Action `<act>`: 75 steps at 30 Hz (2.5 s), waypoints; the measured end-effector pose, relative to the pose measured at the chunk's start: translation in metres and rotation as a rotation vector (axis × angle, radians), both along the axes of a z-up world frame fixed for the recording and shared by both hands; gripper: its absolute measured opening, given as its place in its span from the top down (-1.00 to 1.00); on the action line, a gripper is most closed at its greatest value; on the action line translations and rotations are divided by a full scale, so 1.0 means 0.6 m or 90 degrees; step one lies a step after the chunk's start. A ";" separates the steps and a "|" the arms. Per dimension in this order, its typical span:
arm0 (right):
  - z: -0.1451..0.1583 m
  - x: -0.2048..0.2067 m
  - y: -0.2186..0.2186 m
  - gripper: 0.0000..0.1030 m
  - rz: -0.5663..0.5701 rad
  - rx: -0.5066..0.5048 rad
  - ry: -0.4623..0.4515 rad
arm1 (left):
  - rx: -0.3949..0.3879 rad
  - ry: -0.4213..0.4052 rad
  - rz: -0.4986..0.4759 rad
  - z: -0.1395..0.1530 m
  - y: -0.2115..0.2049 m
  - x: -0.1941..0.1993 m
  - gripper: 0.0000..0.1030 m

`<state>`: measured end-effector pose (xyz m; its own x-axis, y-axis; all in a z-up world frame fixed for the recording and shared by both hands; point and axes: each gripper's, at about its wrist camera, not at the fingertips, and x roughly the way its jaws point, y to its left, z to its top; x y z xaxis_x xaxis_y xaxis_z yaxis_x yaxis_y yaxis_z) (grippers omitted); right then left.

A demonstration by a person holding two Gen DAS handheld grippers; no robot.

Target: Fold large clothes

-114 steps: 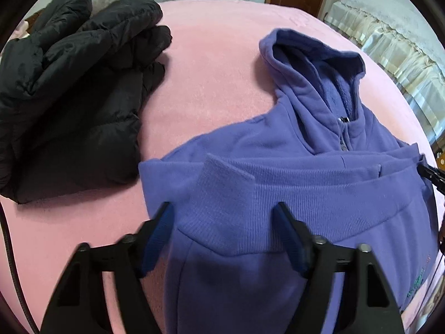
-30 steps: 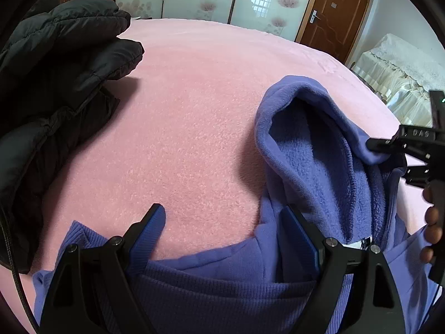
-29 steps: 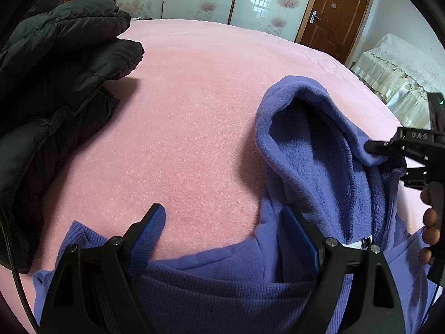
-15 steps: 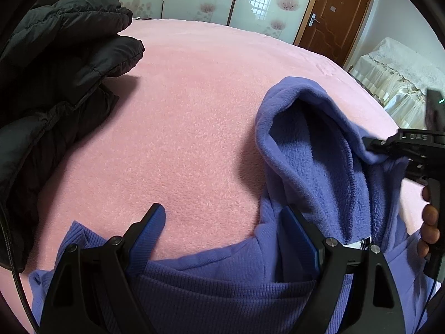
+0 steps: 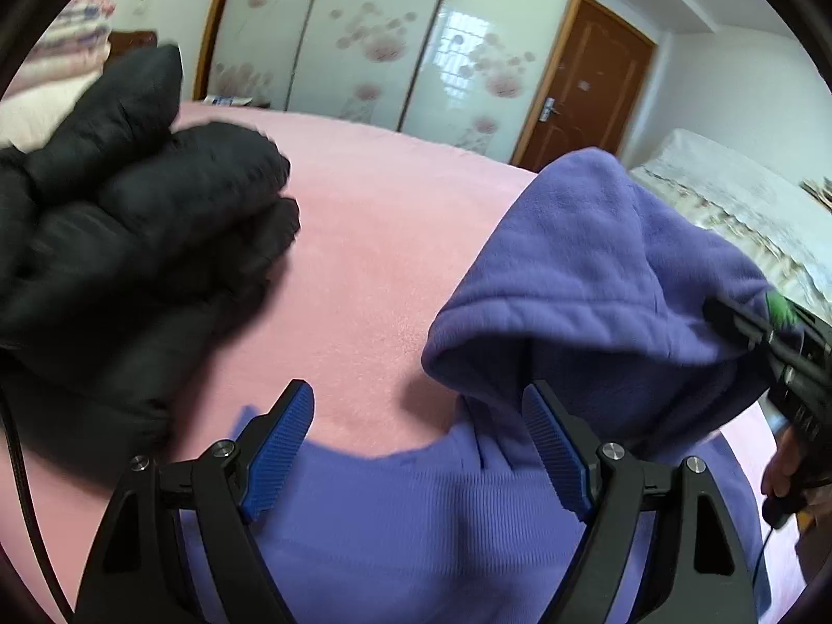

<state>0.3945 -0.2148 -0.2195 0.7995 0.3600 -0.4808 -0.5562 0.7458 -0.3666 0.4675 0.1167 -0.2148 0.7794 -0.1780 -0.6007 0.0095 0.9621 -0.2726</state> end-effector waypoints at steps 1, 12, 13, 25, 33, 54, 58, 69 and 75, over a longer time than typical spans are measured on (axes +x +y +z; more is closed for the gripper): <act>0.000 -0.021 0.003 0.63 0.015 -0.015 -0.013 | 0.002 0.005 -0.006 0.006 0.005 -0.011 -0.58; -0.109 -0.223 0.028 0.19 0.059 -0.188 -0.093 | 0.020 0.073 -0.056 -0.001 0.002 -0.066 -0.58; -0.110 -0.228 0.027 0.19 0.048 -0.178 -0.083 | 0.020 0.072 -0.061 0.003 0.000 -0.066 -0.58; -0.017 -0.247 -0.023 0.19 -0.012 0.097 0.164 | 0.038 0.039 -0.208 0.126 -0.013 -0.087 -0.63; -0.002 -0.211 0.012 0.19 -0.048 0.205 0.301 | 0.073 0.075 -0.311 0.188 -0.047 -0.037 -0.81; -0.078 -0.161 0.029 0.19 -0.103 0.265 0.442 | 0.331 0.039 -0.543 0.194 -0.158 0.042 0.70; -0.099 -0.120 0.031 0.27 -0.108 0.293 0.484 | 0.312 -0.016 -0.540 0.203 -0.155 0.000 0.70; -0.097 -0.019 0.032 0.63 -0.148 0.355 0.381 | 0.263 -0.049 -0.457 0.182 -0.141 -0.092 0.70; -0.126 -0.026 0.025 0.65 -0.125 0.274 0.419 | 0.234 -0.051 -0.421 0.115 -0.143 -0.147 0.69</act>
<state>0.3787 -0.2001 -0.2952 0.4687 0.5031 -0.7261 -0.4029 0.8532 0.3312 0.3795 0.0310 -0.1457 0.6235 -0.4223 -0.6579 0.6217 0.7781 0.0898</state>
